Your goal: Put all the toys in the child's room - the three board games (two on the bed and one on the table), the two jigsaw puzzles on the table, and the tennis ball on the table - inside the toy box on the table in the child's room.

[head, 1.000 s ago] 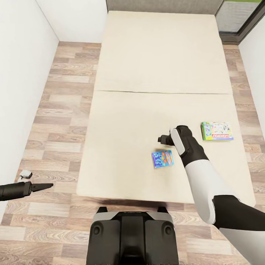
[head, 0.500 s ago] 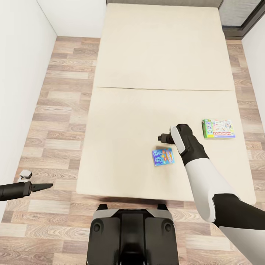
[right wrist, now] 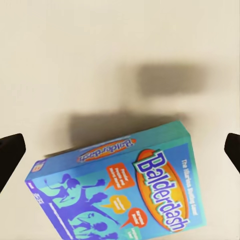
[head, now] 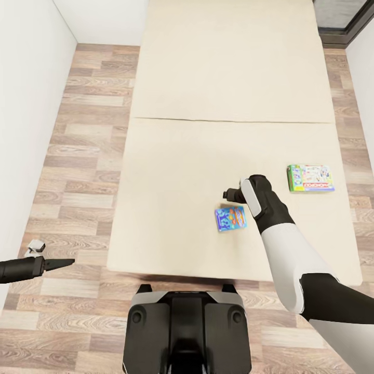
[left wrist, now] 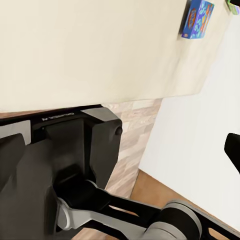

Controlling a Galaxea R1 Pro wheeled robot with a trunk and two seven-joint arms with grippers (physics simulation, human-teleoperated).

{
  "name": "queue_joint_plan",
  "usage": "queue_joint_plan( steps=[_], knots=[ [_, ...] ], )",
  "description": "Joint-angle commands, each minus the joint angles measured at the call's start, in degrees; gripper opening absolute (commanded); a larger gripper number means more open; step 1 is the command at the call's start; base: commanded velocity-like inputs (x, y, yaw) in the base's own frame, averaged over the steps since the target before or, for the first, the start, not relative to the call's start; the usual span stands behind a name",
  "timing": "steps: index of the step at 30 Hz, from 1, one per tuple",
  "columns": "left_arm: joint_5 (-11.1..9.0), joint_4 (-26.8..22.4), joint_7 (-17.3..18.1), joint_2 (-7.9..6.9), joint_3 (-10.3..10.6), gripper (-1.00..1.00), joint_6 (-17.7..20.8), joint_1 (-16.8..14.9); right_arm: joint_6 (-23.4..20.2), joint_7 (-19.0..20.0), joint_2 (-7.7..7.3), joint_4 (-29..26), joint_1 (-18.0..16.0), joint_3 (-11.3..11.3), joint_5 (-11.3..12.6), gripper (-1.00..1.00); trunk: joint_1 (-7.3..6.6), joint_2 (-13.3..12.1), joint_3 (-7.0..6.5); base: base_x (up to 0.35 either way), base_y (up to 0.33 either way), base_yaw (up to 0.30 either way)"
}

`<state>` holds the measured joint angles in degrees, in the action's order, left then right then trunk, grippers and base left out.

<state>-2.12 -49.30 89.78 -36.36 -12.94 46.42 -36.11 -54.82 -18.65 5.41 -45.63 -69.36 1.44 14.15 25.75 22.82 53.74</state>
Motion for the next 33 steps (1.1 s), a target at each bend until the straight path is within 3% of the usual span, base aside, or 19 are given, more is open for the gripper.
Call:
queue_joint_plan(
  steps=[1, 17, 33],
  knots=[
    [0.0, 0.0, 0.2, -0.04, 0.0, 1.0, 0.6, 0.0, -0.1, -0.5, 0.06, 0.0, 0.0, 0.1, 0.6, 1.0, 0.03, 0.1, 0.16, 0.0, 0.0, 0.0],
    [0.0, 0.0, 0.2, -0.09, 0.0, 1.0, 0.6, 0.0, 0.0, -0.5, -0.01, -0.1, 0.1, 0.1, 0.7, 1.0, 0.03, 0.1, 1.63, 0.0, 0.0, 0.005],
    [0.0, 0.0, 0.2, -0.11, 0.0, 1.0, 0.6, 0.0, 0.5, -0.6, -0.02, -0.1, 0.4, 0.0, 0.5, 1.0, 0.03, 0.1, 1.82, 0.0, 0.0, 0.004]
  ],
)
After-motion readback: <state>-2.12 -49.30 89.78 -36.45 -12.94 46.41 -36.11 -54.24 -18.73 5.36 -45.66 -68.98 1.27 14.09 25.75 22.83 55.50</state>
